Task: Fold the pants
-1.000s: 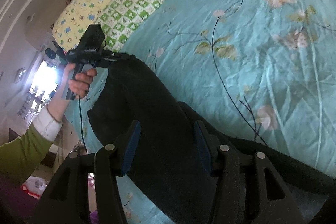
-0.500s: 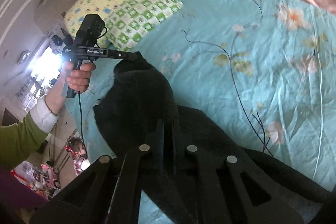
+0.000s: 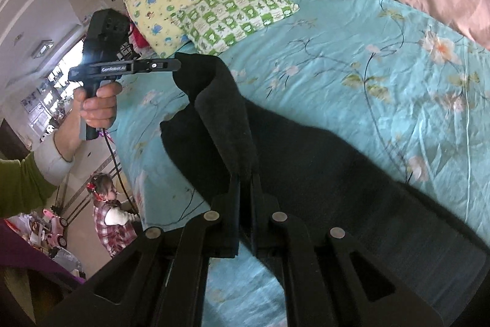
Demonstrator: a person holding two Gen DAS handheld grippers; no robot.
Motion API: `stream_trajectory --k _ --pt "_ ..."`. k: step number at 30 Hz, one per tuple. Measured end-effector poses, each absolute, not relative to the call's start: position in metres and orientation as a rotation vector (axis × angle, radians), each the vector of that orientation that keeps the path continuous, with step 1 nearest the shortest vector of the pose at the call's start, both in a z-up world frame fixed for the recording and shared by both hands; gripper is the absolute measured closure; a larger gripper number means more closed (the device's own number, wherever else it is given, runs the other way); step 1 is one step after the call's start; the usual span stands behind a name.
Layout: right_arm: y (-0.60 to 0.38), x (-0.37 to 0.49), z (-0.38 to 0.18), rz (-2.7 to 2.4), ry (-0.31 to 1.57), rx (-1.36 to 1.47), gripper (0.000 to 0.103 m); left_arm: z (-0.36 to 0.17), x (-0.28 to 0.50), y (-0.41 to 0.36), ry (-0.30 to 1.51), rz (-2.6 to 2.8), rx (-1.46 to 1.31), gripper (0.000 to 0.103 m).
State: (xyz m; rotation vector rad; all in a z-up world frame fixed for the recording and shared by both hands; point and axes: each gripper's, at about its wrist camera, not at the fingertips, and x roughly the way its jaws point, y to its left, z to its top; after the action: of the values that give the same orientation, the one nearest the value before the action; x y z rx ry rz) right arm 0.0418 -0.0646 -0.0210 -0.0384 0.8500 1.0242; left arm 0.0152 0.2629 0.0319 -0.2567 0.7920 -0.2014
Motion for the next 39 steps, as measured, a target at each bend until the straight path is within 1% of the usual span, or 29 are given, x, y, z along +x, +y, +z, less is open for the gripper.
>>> stream_trajectory --k 6,11,16,19,20,22,23,24,26,30,34,36,39 --pt "-0.056 0.029 -0.040 1.041 0.884 -0.066 0.097 0.004 -0.020 0.264 0.738 -0.139 -0.285 0.098" --pt "-0.052 0.025 -0.051 1.043 0.910 -0.079 0.097 -0.018 -0.034 0.272 0.747 -0.064 -0.354 0.096" --pt "-0.050 0.022 -0.049 1.031 0.907 -0.082 0.092 -0.029 -0.046 0.277 0.770 -0.001 -0.442 0.096" --pt "-0.049 0.020 -0.047 1.030 0.906 -0.084 0.088 -0.030 -0.053 0.276 0.786 0.034 -0.493 0.094" --pt "-0.050 0.019 -0.046 1.033 0.903 -0.075 0.087 -0.029 -0.056 0.275 0.783 0.046 -0.503 0.092" --pt "-0.053 0.018 -0.043 1.042 0.893 -0.054 0.077 -0.026 -0.062 0.270 0.780 0.065 -0.516 0.087" --pt "-0.055 0.018 -0.040 1.045 0.884 -0.040 0.074 -0.023 -0.064 0.266 0.777 0.078 -0.518 0.081" --pt "-0.057 0.017 -0.037 1.048 0.875 -0.027 0.070 -0.021 -0.067 0.264 0.773 0.090 -0.525 0.069" --pt "-0.061 0.017 -0.031 1.057 0.859 0.002 0.068 -0.018 -0.072 0.261 0.756 0.098 -0.564 0.061" --pt "-0.067 0.021 -0.022 1.040 0.837 0.035 0.068 -0.010 -0.080 0.260 0.719 0.136 -0.650 0.060" --pt "-0.073 0.030 -0.020 1.016 0.836 0.088 0.067 0.001 -0.081 0.254 0.706 0.194 -0.652 0.059" --pt "-0.076 0.034 -0.019 1.008 0.832 0.107 0.067 0.002 -0.080 0.252 0.705 0.195 -0.673 0.056" --pt "-0.077 0.038 -0.017 0.994 0.826 0.121 0.067 0.001 -0.077 0.250 0.714 0.198 -0.685 0.056"
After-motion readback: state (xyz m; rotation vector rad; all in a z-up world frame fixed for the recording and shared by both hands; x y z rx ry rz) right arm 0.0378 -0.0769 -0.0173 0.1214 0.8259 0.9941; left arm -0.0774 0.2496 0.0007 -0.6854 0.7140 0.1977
